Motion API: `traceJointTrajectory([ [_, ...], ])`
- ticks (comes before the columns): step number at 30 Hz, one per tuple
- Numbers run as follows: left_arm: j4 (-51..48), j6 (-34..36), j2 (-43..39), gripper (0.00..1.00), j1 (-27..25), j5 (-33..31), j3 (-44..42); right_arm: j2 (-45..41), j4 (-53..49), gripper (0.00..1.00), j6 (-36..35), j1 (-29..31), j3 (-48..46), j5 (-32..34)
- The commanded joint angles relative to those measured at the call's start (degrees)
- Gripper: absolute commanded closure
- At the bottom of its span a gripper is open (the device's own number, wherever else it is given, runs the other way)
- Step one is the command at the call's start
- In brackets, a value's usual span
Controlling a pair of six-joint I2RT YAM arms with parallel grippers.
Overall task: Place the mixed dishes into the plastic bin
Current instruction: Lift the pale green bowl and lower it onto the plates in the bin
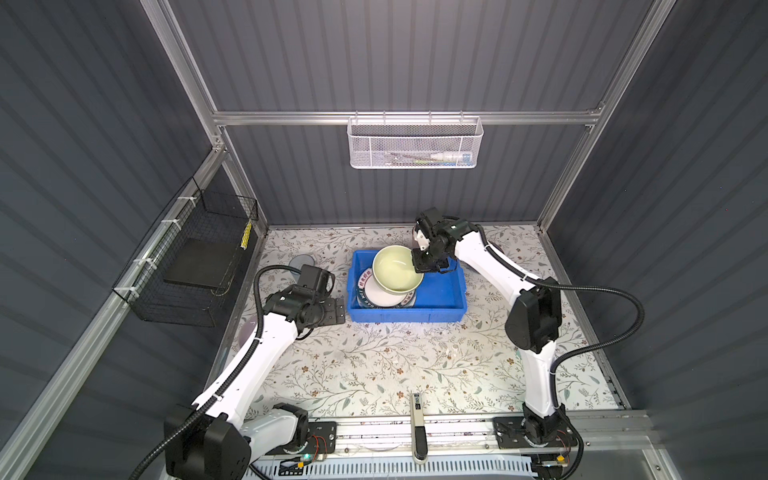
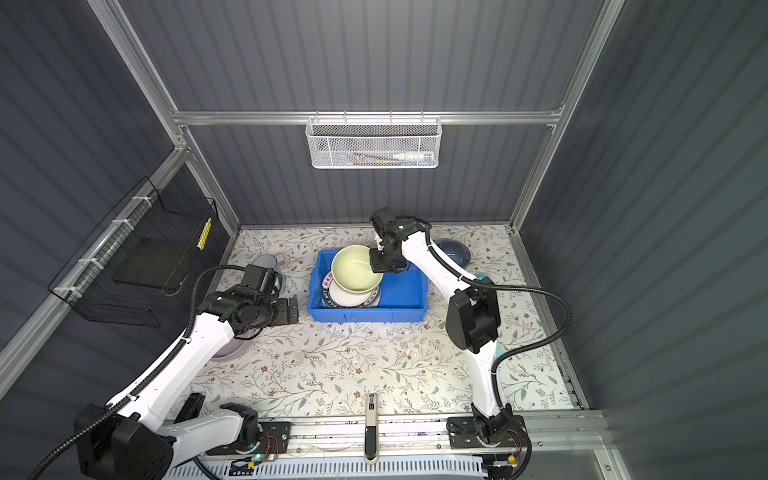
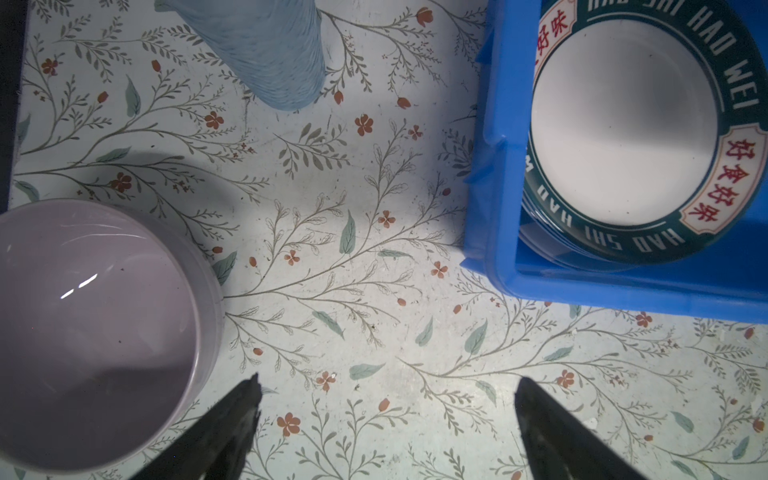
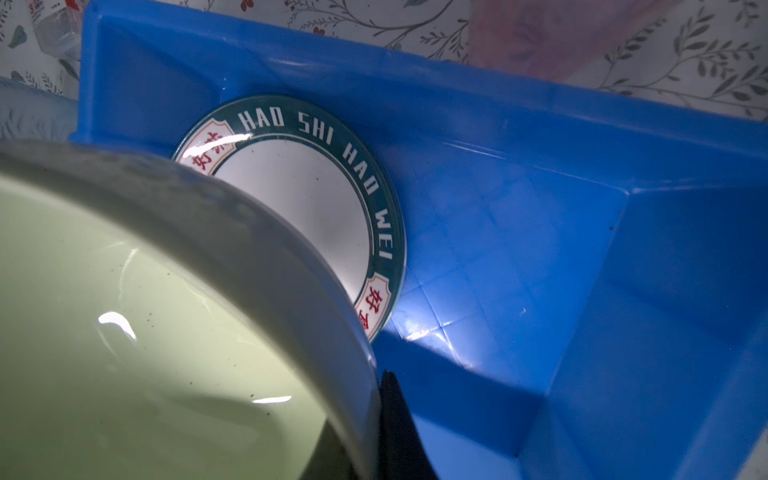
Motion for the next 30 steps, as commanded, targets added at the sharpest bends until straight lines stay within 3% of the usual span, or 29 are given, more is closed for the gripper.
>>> traceJointTrajectory([
  [1, -0.5, 1.7, -1.4, 0.03, 0.4, -2.1, -0.7, 1.3, 0.6, 1.00, 2.2, 0.7, 5.9, -2.2],
  [20, -1.4, 2.9, -3.9, 0.00, 0.4, -6.3, -1.5, 9.2, 1.7, 1.00, 5.6, 2.0, 8.5, -0.7],
  [30, -1.8, 3.5, -5.2, 0.00, 0.4, -8.7, -1.0, 10.5, 2.1, 0.93, 6.0, 2.0, 8.1, -0.9],
])
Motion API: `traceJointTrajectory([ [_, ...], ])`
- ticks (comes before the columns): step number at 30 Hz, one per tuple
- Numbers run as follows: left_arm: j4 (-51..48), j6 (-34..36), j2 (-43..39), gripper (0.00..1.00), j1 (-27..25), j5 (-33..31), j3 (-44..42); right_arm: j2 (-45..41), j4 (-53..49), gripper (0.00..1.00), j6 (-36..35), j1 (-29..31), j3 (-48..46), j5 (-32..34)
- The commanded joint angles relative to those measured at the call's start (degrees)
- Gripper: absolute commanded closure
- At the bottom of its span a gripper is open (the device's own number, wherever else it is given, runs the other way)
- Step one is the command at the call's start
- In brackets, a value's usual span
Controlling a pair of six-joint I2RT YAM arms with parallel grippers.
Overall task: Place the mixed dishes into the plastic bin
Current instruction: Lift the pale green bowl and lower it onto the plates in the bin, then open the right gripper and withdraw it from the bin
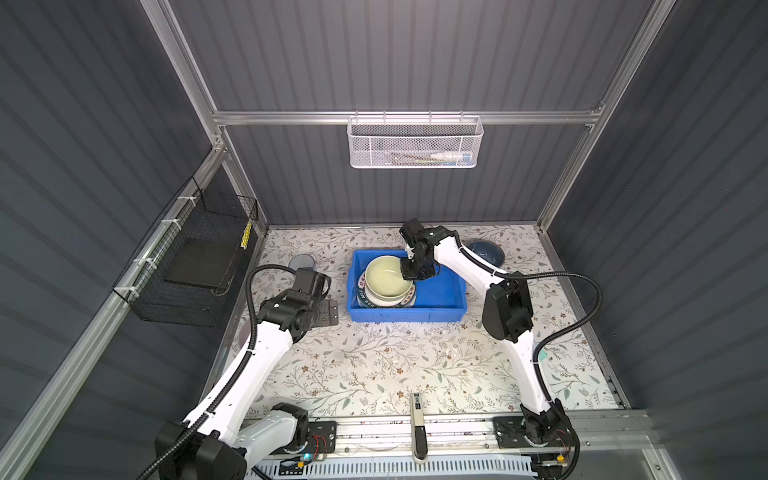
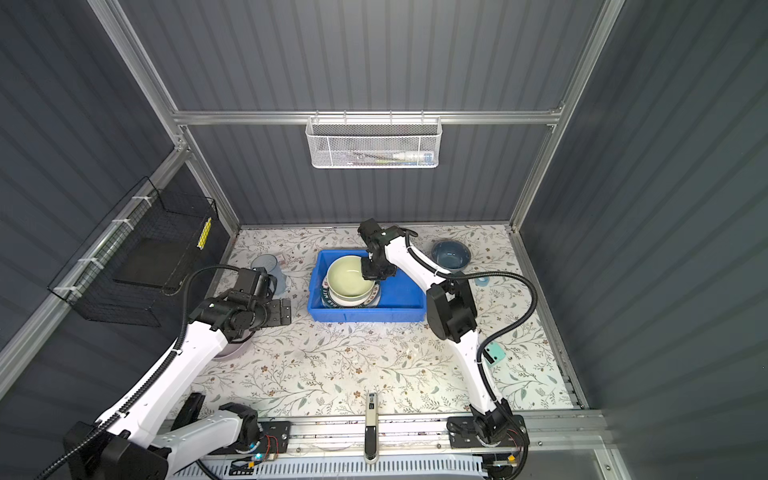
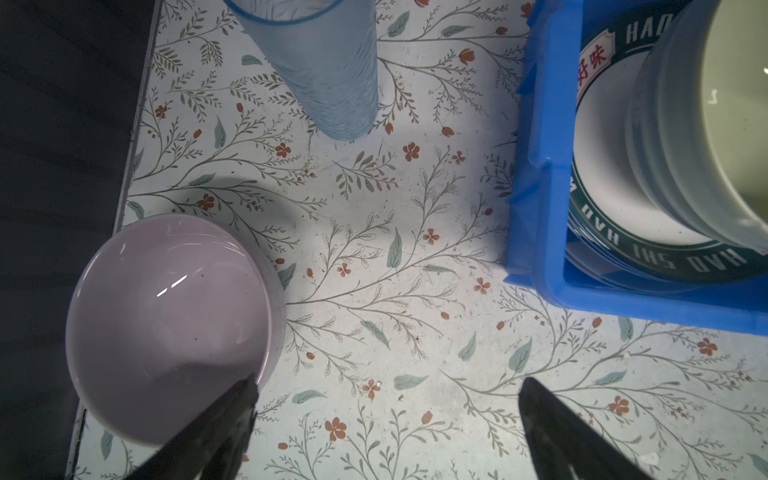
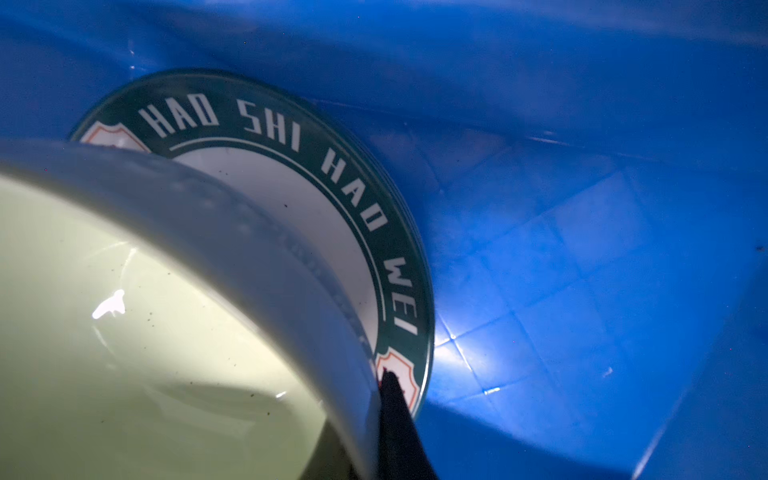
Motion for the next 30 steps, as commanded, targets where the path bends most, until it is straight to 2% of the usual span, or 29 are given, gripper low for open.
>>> traceJointTrajectory([
  [1, -1.7, 1.3, -1.1, 0.00, 0.3, -1.5, 0.2, -0.4, 2.7, 0.92, 0.9, 0.2, 2.2, -1.9],
  [10, -2.1, 1.3, -1.7, 0.00, 0.4, -3.1, 0.0, -0.1, 2.6, 0.79, 0.9, 0.4, 1.8, -2.0],
  [23, -3.4, 0.6, -2.3, 0.00, 0.4, -4.8, 1.1, -1.7, 2.6, 0.69, 0.6, 0.7, 1.0, -0.9],
  [26, -4.3, -0.6, -1.5, 0.01, 0.4, -5.2, 1.8, -3.2, 1.5, 0.61, -0.4, 0.8, 0.8, 0.8],
  [30, -4.8, -2.4, -0.5, 0.02, 0.5, -6.4, 1.5, -7.7, 1.5, 0.47, -1.9, 0.9, -1.2, 2.2],
])
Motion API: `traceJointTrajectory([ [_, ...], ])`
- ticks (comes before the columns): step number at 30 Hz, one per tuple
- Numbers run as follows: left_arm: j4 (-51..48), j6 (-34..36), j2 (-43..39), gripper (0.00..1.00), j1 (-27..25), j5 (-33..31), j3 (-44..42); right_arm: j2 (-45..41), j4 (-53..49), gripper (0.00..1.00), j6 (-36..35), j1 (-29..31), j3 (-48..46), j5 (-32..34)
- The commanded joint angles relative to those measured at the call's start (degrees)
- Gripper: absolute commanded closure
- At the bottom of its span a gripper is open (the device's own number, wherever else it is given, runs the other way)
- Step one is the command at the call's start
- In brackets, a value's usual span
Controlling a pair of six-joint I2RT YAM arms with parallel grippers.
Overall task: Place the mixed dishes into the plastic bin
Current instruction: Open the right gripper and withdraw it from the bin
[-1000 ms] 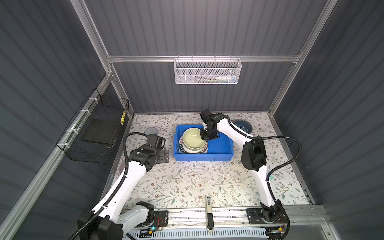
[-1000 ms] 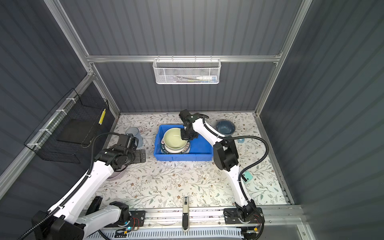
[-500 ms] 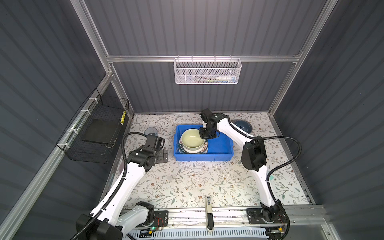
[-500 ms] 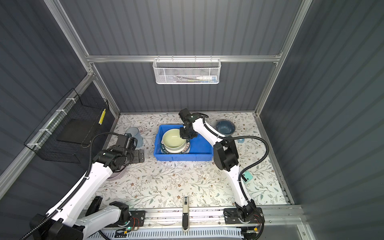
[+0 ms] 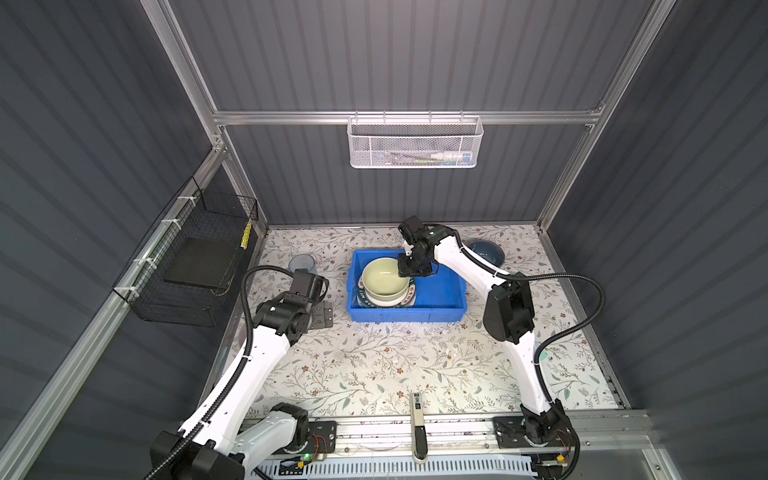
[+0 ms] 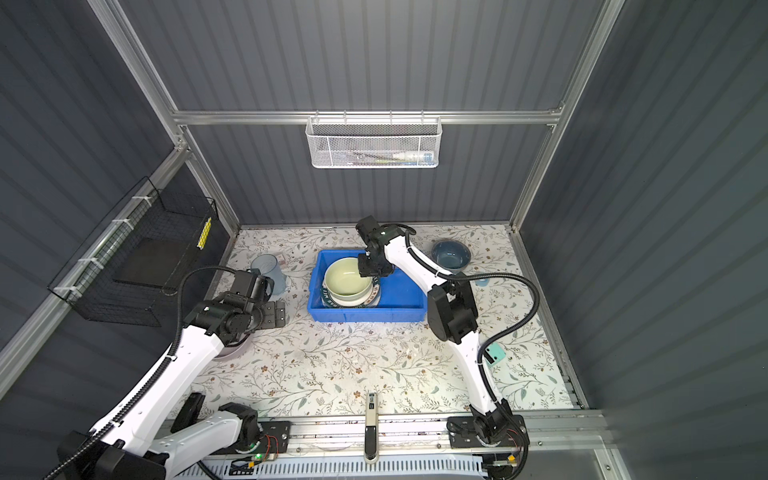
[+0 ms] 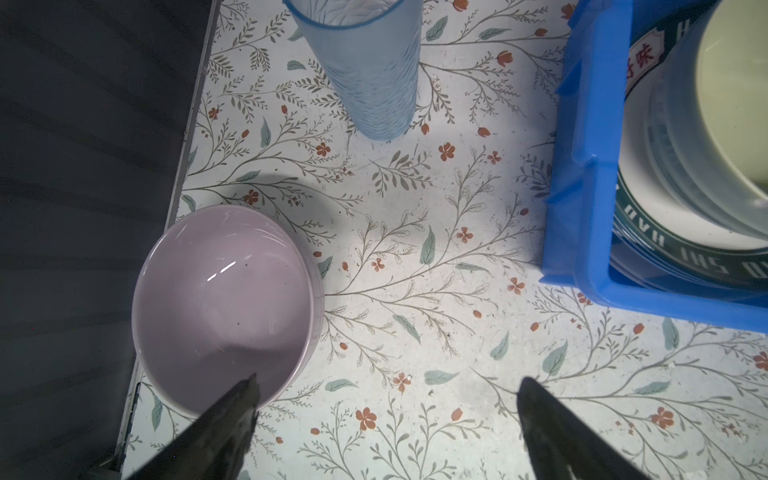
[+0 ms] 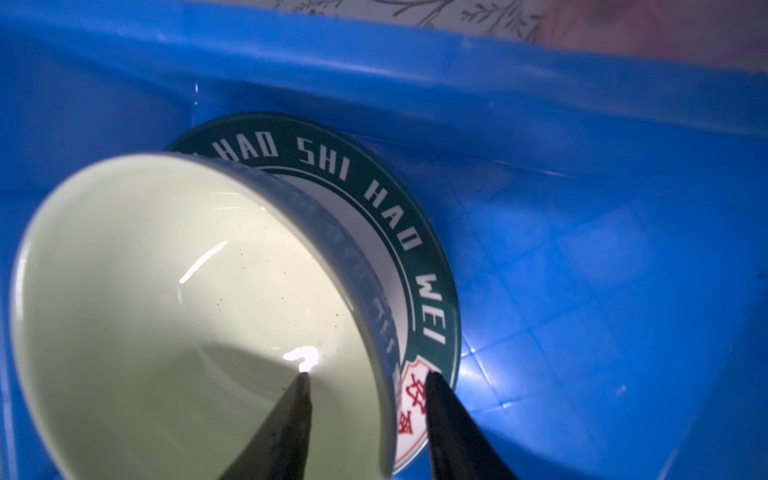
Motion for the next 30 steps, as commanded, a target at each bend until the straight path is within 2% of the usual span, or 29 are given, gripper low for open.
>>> traceJointTrajectory([
  [1, -2.2, -2.4, 1.4, 0.03, 0.6, -2.0, 1.3, -7.0, -0.8, 0.43, -1.8, 0.2, -1.7, 2.2],
  [6, -2.1, -4.1, 3.3, 0.05, 1.2, -2.5, 1.4, -15.8, 1.9, 0.31, -3.7, 0.3, -8.3, 3.5],
  [11, -1.4, -4.9, 4.8, 0.08, 2.3, -1.3, 2.6, -26.0, 6.3, 0.22, -5.6, 0.0, -19.1, 1.1],
  [16, -3.0, -5.7, 7.3, 0.18, 3.5, -1.5, 4.1, -36.2, 11.8, 0.16, -8.5, 0.0, -31.0, -4.0],
  [20, -2.3, -5.7, 8.3, 0.24, 7.4, 0.3, 3.6, -43.7, 14.7, 0.12, -10.0, -0.1, -38.9, -6.5],
  [30, -0.1, -3.4, 13.8, 0.30, 16.6, 3.5, 3.1, -60.1, 19.6, 0.08, -11.5, -2.5, -51.8, -5.5],
])
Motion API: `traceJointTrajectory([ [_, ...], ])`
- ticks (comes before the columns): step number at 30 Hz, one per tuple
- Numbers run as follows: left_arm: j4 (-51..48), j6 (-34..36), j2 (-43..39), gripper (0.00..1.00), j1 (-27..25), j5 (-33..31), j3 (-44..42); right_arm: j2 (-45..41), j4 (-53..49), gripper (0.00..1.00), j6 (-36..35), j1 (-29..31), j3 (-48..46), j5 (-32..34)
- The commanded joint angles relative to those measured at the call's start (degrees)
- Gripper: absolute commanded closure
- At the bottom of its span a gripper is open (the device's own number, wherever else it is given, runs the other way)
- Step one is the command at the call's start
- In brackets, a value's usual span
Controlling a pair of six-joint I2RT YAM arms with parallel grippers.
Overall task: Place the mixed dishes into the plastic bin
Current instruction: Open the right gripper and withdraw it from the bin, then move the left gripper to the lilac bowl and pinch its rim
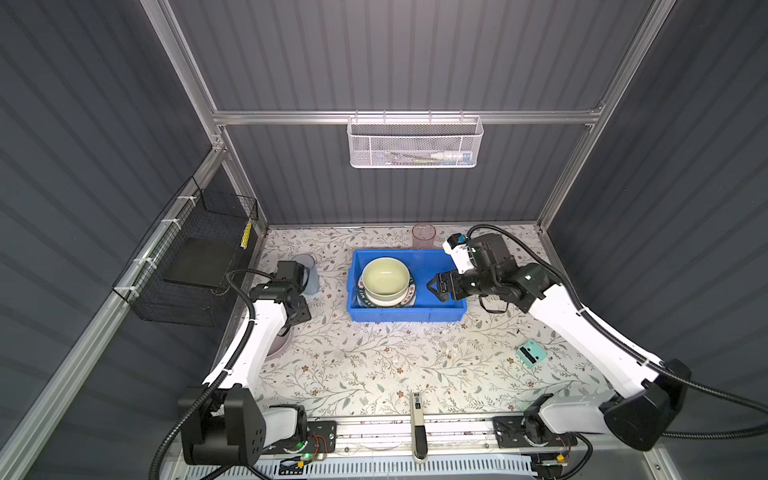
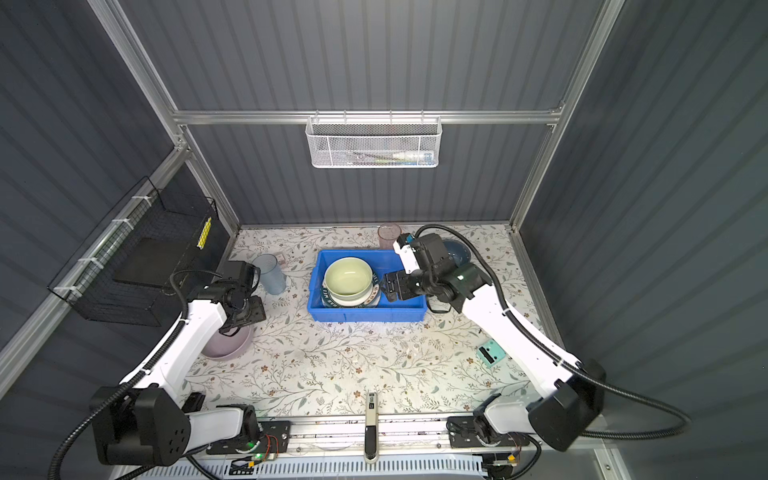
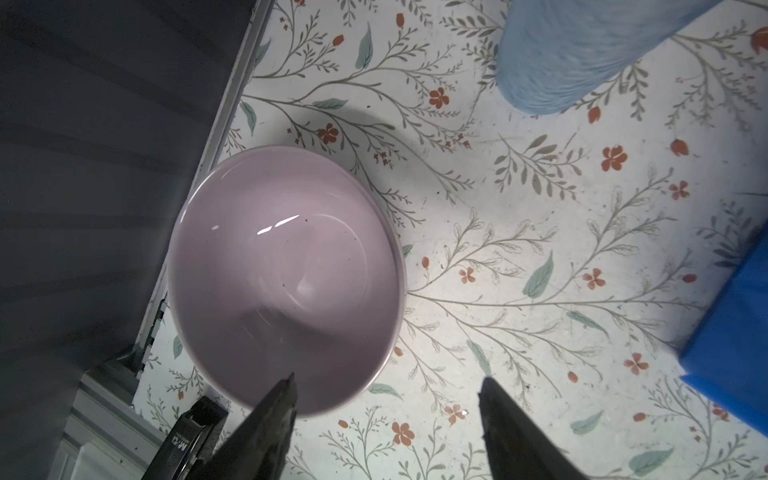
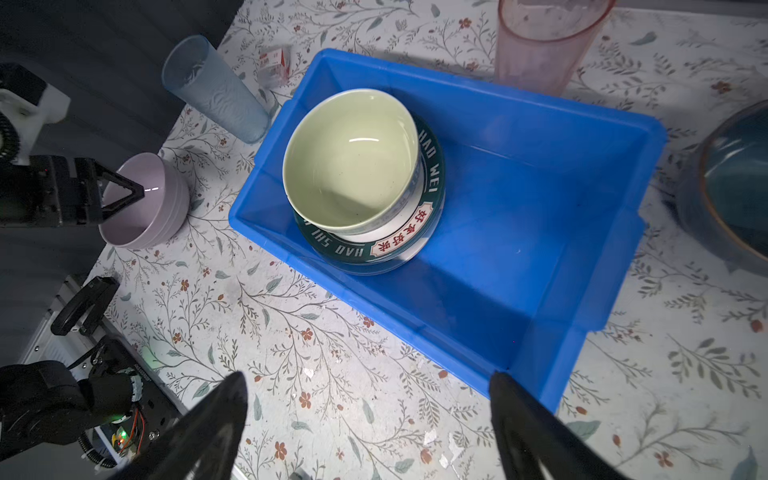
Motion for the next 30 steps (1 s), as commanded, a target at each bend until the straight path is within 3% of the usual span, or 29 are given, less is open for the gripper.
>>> traceJointTrajectory([
  [1, 1.5, 1.3, 1.9, 0.30, 2.2, 2.8, 0.5, -4.4, 2.7, 0.08, -1.6, -1.0, -2.6, -0.4],
  [9, 6.0, 1.7, 7.2, 0.44, 3.8, 6.8, -1.1, -15.6, 10.1, 0.02, -2.0, -2.0, -12.3, 0.7],
  [22, 6.4, 0.7, 13.4, 0.55, 4.6, 5.4, -1.7, -18.3, 8.7, 0.01, -2.4, -2.6, -16.5, 1.2],
  [24, 5.5, 0.6, 15.2, 0.63, 4.6, 5.7, -1.2, -18.6, 9.0, 0.01, -2.1, -2.5, -17.1, 1.6],
  [30, 5.6, 0.1, 17.7, 0.70, 4.7, 6.3, -1.0, -18.8, 9.1, 0.01, -2.4, -2.7, -18.1, 1.6],
])
